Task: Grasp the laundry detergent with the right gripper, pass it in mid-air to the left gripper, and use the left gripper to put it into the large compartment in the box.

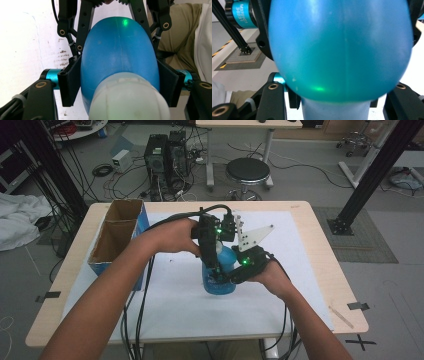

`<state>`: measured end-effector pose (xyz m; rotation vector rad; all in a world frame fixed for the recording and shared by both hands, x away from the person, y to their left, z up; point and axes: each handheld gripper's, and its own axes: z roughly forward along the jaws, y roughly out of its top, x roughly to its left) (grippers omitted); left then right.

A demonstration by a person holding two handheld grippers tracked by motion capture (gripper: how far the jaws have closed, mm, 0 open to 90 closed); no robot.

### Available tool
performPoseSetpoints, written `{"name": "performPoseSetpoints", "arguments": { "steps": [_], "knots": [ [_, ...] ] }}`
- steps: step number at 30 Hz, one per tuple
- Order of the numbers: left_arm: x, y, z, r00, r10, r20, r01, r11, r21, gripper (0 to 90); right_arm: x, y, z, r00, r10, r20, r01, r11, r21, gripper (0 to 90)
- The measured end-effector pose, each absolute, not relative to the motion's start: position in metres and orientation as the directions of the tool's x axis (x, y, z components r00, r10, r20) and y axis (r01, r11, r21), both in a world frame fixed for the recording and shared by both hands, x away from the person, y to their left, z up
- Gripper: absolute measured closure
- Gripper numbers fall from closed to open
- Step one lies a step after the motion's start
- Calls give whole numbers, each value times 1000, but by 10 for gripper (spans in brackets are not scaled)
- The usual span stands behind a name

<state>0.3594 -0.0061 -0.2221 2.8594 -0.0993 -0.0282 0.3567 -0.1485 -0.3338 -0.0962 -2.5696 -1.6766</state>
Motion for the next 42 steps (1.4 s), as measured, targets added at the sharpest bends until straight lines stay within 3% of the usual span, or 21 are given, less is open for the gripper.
{"name": "performPoseSetpoints", "arguments": {
  "steps": [12,24,30,35,37,40,42],
  "knots": [
    [359,-7,-223,997,-80,-4,-76,-960,270,371,356,-149,-333,-996,12,92,89,406,910,438],
    [356,-5,-219,996,-91,11,-91,-957,277,378,355,-149,-331,-997,8,80,76,407,910,431],
    [357,3,-213,997,-78,15,-79,-959,274,378,357,-168,-321,-995,43,90,100,435,895,235],
    [361,13,-210,999,-45,22,-49,-963,266,378,354,-185,-318,-993,43,106,113,509,853,217],
    [362,17,-210,999,-30,27,-37,-965,260,378,352,-193,-315,-991,75,111,134,516,846,112],
    [365,22,-209,1000,-11,29,-19,-965,263,378,350,-198,-311,-983,159,92,166,553,816,114],
    [366,25,-209,1000,8,30,0,-964,265,377,349,-202,-309,-985,157,75,156,597,787,114]
  ]
}}
